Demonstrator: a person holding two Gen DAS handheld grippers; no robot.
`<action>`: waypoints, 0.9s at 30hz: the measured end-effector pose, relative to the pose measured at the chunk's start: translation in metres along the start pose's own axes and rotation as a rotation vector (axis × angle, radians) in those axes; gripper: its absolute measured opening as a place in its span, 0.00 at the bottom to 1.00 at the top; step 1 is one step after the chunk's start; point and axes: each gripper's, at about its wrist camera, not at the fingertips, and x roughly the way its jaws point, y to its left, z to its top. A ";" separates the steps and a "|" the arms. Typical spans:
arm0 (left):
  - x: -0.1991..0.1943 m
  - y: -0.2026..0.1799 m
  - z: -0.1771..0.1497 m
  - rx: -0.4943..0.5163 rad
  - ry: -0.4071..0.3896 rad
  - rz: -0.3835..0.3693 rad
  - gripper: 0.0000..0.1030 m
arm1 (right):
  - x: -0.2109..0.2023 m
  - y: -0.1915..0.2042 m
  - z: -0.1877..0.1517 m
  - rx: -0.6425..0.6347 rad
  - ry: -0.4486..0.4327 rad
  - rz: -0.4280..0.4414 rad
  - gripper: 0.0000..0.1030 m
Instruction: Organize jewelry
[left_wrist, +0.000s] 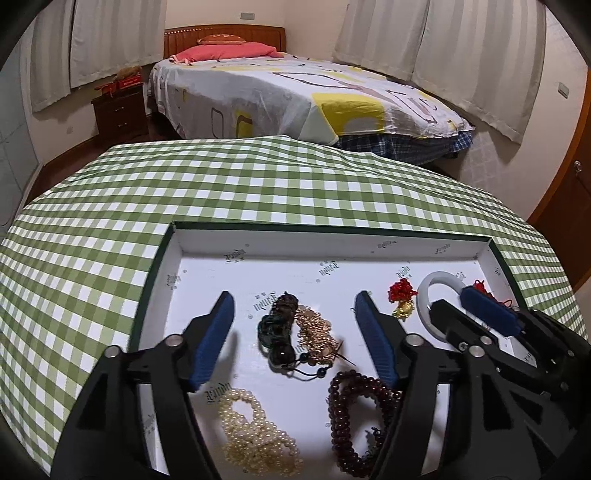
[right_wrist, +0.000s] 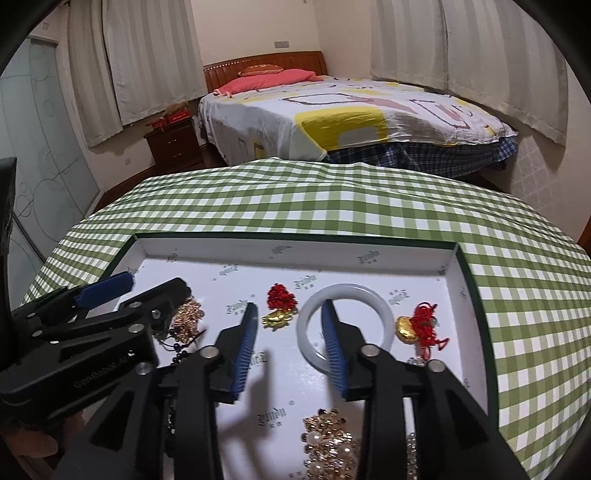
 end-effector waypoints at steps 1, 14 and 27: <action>-0.001 0.000 0.000 -0.001 -0.004 0.007 0.71 | -0.001 -0.002 0.000 0.003 -0.003 -0.006 0.44; -0.022 0.001 -0.003 0.032 -0.078 0.114 0.94 | -0.020 -0.008 -0.002 -0.029 -0.050 -0.060 0.78; -0.037 0.000 -0.005 0.037 -0.090 0.094 0.96 | -0.024 -0.019 -0.005 0.010 -0.051 -0.086 0.80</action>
